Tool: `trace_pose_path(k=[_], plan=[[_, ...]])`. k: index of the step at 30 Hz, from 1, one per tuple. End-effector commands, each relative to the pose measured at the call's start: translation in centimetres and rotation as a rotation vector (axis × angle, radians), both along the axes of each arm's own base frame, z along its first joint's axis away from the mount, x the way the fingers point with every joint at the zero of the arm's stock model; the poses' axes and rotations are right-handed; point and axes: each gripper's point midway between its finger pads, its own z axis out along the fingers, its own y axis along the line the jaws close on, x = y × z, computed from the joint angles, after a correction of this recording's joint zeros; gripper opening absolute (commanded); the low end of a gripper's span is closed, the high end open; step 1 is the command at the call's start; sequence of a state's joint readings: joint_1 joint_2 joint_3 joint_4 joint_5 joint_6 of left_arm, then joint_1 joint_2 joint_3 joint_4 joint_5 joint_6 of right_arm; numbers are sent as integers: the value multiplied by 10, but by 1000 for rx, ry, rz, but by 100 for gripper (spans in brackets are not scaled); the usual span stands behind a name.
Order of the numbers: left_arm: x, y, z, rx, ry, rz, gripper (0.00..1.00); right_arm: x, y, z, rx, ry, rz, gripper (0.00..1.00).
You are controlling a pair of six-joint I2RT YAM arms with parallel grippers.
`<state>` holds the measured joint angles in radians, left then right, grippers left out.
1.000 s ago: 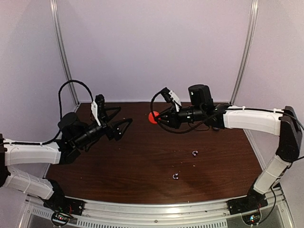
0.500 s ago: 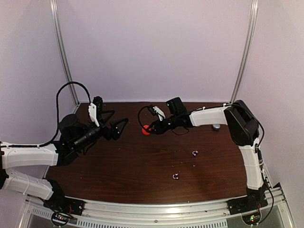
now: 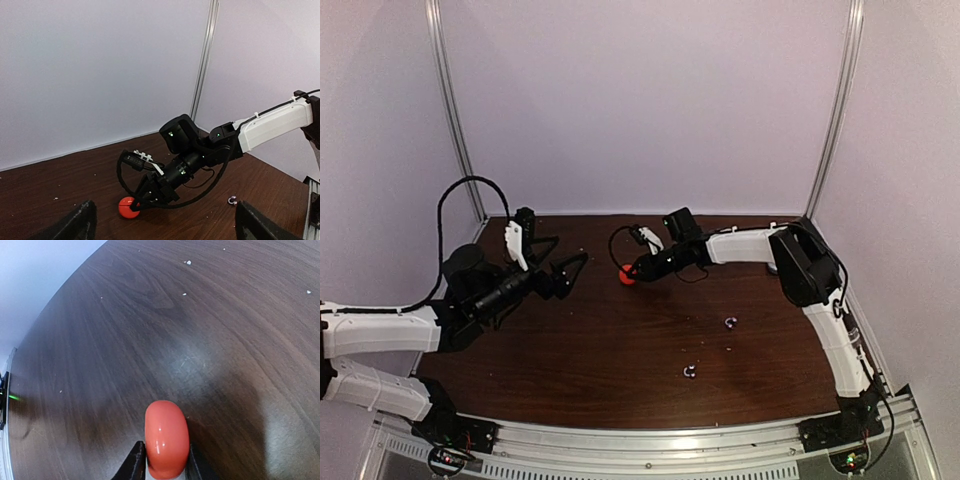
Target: Insert the wireless bluetooth earbuds into the charging case
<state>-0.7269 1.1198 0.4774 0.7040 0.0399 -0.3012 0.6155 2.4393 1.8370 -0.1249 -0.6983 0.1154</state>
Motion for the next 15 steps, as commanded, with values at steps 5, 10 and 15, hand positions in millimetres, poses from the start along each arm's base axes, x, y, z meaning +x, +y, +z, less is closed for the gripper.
trace_pose_path(k=[5, 10, 15], plan=[[2, 7, 8, -18, -29, 29, 98, 27, -23, -21, -102, -8, -92, 44], [2, 6, 9, -24, -20, 24, 98, 31, -26, -5, -99, -34, -103, 54], [1, 6, 12, -38, -19, 20, 98, 37, -43, 38, -107, -126, -150, 67]])
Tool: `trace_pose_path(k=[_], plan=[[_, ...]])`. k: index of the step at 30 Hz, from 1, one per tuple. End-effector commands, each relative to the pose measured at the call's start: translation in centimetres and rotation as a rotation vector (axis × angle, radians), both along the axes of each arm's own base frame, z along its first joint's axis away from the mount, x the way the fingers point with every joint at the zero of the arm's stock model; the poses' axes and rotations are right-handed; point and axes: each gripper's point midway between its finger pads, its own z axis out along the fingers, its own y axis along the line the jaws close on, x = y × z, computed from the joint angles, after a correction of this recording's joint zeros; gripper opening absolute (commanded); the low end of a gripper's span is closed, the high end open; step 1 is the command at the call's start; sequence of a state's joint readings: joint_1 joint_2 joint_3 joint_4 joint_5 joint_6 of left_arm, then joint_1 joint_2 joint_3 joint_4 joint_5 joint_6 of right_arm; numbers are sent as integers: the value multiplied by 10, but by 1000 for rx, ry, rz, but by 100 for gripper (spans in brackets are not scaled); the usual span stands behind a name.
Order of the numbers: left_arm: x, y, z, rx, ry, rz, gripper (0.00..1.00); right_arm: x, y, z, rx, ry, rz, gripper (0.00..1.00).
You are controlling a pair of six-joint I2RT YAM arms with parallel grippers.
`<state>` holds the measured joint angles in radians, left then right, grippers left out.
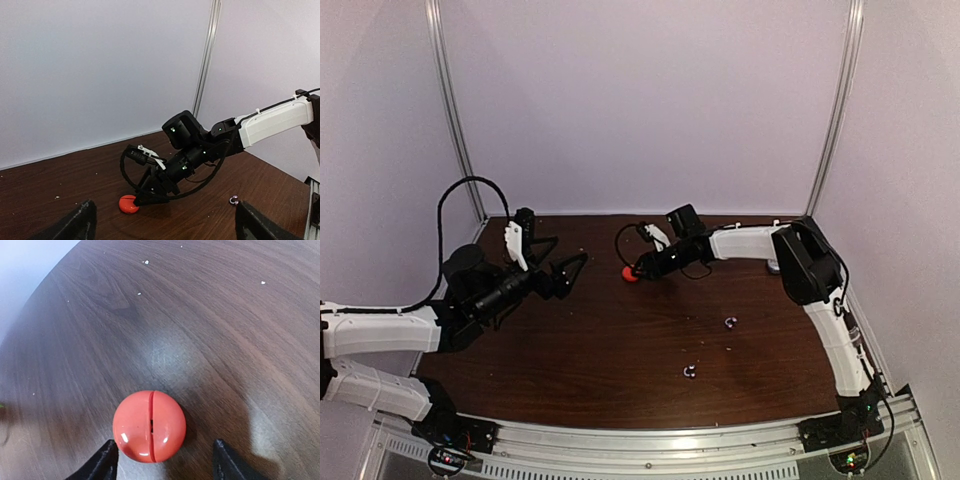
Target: Insert the wireless bluetooth earbuds into the charging case
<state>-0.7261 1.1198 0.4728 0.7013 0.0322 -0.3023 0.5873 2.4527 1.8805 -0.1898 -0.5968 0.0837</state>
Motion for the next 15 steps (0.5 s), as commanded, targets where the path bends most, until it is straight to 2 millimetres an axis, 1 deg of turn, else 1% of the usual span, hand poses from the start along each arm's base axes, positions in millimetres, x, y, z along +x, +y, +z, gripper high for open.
trace_pose_path(k=[1, 4, 6, 7, 8, 11, 13, 15], plan=[[0, 5, 15, -42, -26, 13, 98, 14, -27, 57, -28, -118, -83, 71], [0, 5, 17, -44, -26, 11, 98, 20, -56, 93, -36, -209, -169, 82], [0, 4, 17, -42, -25, 10, 98, 21, -79, 117, -46, -264, -226, 92], [0, 4, 18, -42, -25, 9, 98, 20, -92, 125, -57, -284, -257, 98], [0, 4, 18, -41, -23, 8, 98, 19, -105, 134, -67, -306, -288, 100], [2, 2, 19, -39, -18, 5, 98, 13, -149, 159, -70, -370, -403, 100], [3, 0, 19, -35, -13, 3, 98, 7, -180, 172, -44, -395, -485, 100], [5, -2, 20, -32, -10, 0, 98, 4, -215, 179, -24, -411, -605, 100]])
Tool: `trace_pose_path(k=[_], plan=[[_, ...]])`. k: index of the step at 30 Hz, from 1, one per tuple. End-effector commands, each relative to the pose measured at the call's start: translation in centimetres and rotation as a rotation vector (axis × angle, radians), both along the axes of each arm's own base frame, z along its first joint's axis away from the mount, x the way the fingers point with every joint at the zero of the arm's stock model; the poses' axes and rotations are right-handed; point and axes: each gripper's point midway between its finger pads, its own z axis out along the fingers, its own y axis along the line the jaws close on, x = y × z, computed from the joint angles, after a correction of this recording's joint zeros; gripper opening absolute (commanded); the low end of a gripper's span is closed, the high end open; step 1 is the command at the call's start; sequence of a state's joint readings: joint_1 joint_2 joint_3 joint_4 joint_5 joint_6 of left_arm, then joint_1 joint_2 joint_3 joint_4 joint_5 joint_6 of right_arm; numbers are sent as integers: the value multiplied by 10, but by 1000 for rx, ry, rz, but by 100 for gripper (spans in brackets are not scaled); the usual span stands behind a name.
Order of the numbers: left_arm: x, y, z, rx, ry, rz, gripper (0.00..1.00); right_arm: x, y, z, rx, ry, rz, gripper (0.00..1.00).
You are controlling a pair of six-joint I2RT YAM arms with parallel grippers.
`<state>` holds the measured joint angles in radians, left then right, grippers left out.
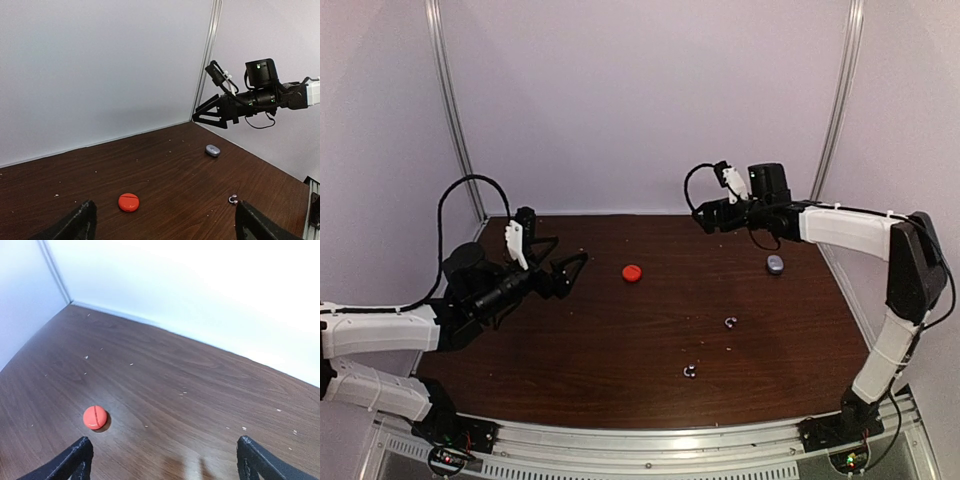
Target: Insert the wireless bluetooth earbuds into the charging case
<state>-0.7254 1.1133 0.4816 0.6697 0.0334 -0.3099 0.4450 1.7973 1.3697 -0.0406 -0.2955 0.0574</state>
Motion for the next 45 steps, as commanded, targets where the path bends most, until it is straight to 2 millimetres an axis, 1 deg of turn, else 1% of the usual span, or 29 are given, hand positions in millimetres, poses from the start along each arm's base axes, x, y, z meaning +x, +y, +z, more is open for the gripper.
trace_pose_path(k=[1, 3, 4, 7, 8, 9, 10, 11, 15, 16, 18, 22, 25, 27, 29, 33, 40, 45], plan=[[6, -3, 21, -38, -26, 0, 98, 1, -81, 10, 25, -69, -286, 100], [6, -4, 21, -42, -26, -4, 98, -7, -109, 4, -4, -66, -376, 100], [7, -5, 21, -42, -26, -4, 98, -11, -124, -3, -15, -53, -418, 100], [8, -5, 21, -46, -26, -3, 98, -12, -173, -16, -25, -8, -571, 100], [8, -6, 21, -47, -24, -2, 98, -12, -183, -29, -54, 31, -599, 100], [9, -6, 21, -46, -22, -3, 98, -12, -192, -36, -87, 51, -634, 100], [9, -7, 20, -45, -20, -3, 98, -12, -200, -50, -137, 83, -671, 100], [10, -7, 20, -46, -18, -4, 98, -11, -206, -59, -175, 107, -696, 100], [16, -6, 19, -83, 17, 20, 98, -10, -217, -85, -231, 167, -718, 100], [21, -2, 19, -91, 30, 56, 98, -9, -218, -91, -222, 178, -712, 100], [25, -1, 17, -95, 49, 79, 98, -7, -221, -100, -180, 199, -699, 100], [26, -1, 16, -77, 45, 81, 98, -1, -227, -121, -182, 250, -696, 100], [28, -3, 13, -61, 52, 82, 98, 4, -231, -142, -183, 299, -688, 100], [30, -6, 11, -45, 60, 77, 98, 6, -229, -158, -177, 334, -669, 100], [30, -10, 10, -31, 60, 64, 98, 9, -227, -166, -174, 346, -655, 99], [29, -13, 8, 0, 48, 44, 98, 14, -221, -169, -172, 360, -620, 93], [32, -17, 1, 39, 52, 39, 98, 17, -225, -180, -225, 396, -619, 84], [32, -18, 2, 44, 46, 39, 98, 17, -230, -189, -269, 413, -631, 79]])
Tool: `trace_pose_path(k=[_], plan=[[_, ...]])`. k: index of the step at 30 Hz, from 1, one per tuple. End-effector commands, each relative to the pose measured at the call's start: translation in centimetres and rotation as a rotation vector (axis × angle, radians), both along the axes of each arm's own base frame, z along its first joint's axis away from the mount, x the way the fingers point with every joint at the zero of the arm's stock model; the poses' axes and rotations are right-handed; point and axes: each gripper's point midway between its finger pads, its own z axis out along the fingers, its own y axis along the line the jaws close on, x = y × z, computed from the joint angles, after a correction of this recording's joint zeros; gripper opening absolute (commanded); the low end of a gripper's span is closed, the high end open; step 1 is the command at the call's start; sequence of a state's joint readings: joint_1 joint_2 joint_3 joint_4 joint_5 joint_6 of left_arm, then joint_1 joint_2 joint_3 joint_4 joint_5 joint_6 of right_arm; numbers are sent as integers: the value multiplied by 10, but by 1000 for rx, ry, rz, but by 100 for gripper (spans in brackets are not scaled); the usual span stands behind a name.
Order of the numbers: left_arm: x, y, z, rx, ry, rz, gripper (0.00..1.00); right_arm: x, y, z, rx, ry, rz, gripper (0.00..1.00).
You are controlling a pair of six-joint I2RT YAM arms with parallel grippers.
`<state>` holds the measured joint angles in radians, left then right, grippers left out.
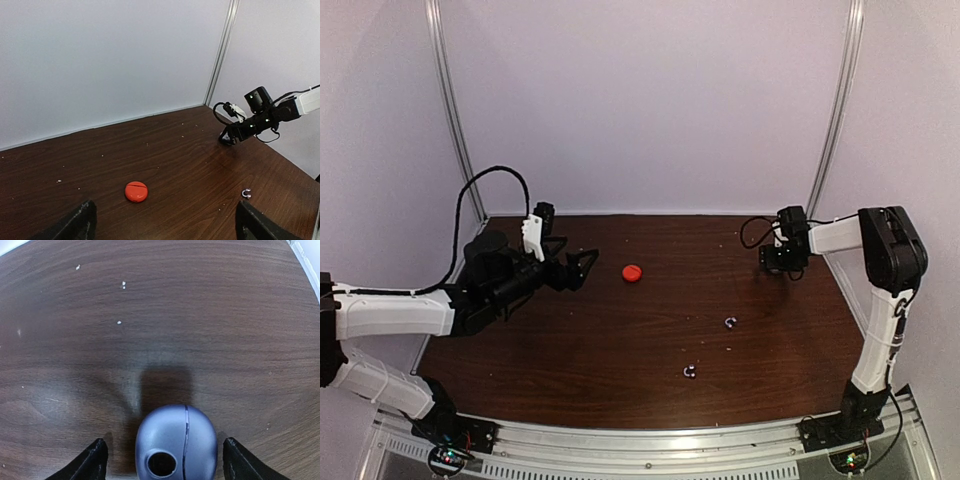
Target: Insert the wireless bluetooth earbuds into the charging case
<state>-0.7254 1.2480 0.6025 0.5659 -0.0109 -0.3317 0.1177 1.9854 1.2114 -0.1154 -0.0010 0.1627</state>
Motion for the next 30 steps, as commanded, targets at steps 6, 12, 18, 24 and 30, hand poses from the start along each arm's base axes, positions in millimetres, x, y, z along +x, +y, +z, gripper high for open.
trace_pose_path(k=[6, 12, 18, 24, 30], plan=[[4, -2, 20, -14, -48, -3, 98, -6, -8, -20, -52, 70, -1, 68], [8, -3, 14, 6, -14, 9, 97, -5, 0, -19, -22, 71, 43, 53], [7, -4, 10, -23, 33, -23, 97, -10, 34, 12, 40, -23, 166, 43], [4, 1, 7, -105, 94, -127, 95, -36, 117, 76, 48, -190, 447, 40], [-4, -2, 5, -115, 116, -178, 94, -88, 194, 149, 54, -397, 697, 39]])
